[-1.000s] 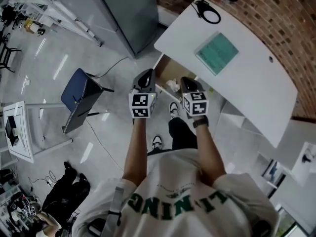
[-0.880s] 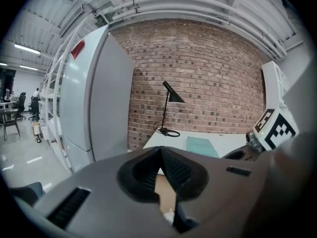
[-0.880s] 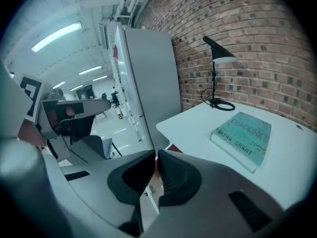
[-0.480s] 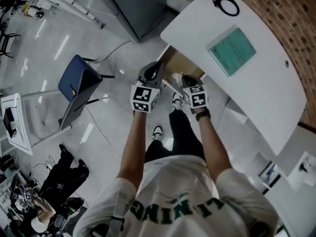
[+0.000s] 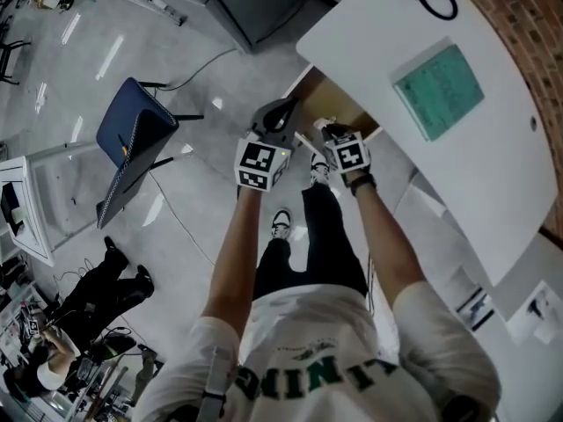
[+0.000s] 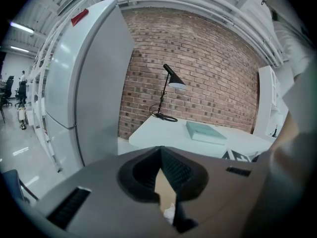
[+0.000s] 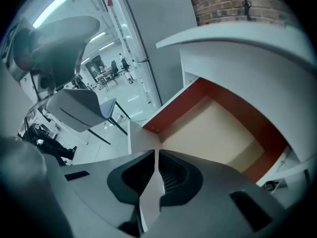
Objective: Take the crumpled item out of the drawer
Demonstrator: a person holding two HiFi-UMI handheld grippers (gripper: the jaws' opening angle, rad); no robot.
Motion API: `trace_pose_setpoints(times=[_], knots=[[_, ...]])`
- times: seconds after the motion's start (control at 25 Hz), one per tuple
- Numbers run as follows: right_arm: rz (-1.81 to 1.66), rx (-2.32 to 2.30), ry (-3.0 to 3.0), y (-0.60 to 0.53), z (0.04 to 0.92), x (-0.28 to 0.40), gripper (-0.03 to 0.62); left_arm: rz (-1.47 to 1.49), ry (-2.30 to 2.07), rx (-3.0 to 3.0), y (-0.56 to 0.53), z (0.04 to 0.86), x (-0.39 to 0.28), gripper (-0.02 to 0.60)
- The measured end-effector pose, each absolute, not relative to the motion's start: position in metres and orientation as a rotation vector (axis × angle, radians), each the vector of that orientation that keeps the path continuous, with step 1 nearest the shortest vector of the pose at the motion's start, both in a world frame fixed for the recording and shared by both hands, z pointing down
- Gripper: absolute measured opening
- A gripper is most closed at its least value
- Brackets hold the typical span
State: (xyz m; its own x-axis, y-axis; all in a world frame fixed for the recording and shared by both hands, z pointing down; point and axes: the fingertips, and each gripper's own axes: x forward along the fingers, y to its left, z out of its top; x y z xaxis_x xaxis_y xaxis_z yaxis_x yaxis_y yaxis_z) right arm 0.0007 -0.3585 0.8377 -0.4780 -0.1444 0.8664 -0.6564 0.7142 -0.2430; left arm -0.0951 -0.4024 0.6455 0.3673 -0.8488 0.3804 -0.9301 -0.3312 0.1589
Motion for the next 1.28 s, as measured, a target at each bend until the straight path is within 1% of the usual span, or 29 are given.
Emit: trace_pose_setpoints(times=[0.24,0.4,0.44,0.48,0.52,0.8,1.0,1.12,1.28], knots=[[0.784,0.611,-1.902,-0.359,0.887,0.001,0.009,0.319,-1.546,2.288,-0.412,0.669,-0.103,-0.002],[0.748,0.609,-1.870,-0.363,0.909,0.000,0.014,0.320,-1.538,2.294,-0.419,0.683,-0.104,-0.002],[0.746,0.603,-1.864,-0.363,0.914,0.000,0.032,0.320,-1.536,2.293,-0.420,0.688,-0.105,-0.002],[0.751,0.598,-1.859,-0.363,0.920,-0.001,0.071,0.318,-1.535,2.291,-0.420,0.692,-0.105,-0.002],[0.759,0.593,-1.856,-0.362,0.925,-0.001,0.096,0.314,-1.535,2.287,-0.419,0.695,-0.105,0.000],[0.863,0.555,-1.829,-0.360,0.953,-0.012,0.136,0.295,-1.546,2.286,-0.414,0.708,-0.119,-0.002],[0.813,0.663,-1.773,-0.388,0.981,0.005,0.141,0.282,-1.551,2.285,-0.413,0.709,-0.128,-0.002],[0.875,0.661,-1.737,-0.385,0.992,0.004,0.147,0.281,-1.562,2.277,-0.413,0.710,-0.134,-0.002],[0.833,0.639,-1.723,-0.388,1.002,0.002,0.147,0.276,-1.570,2.277,-0.415,0.712,-0.137,-0.002]])
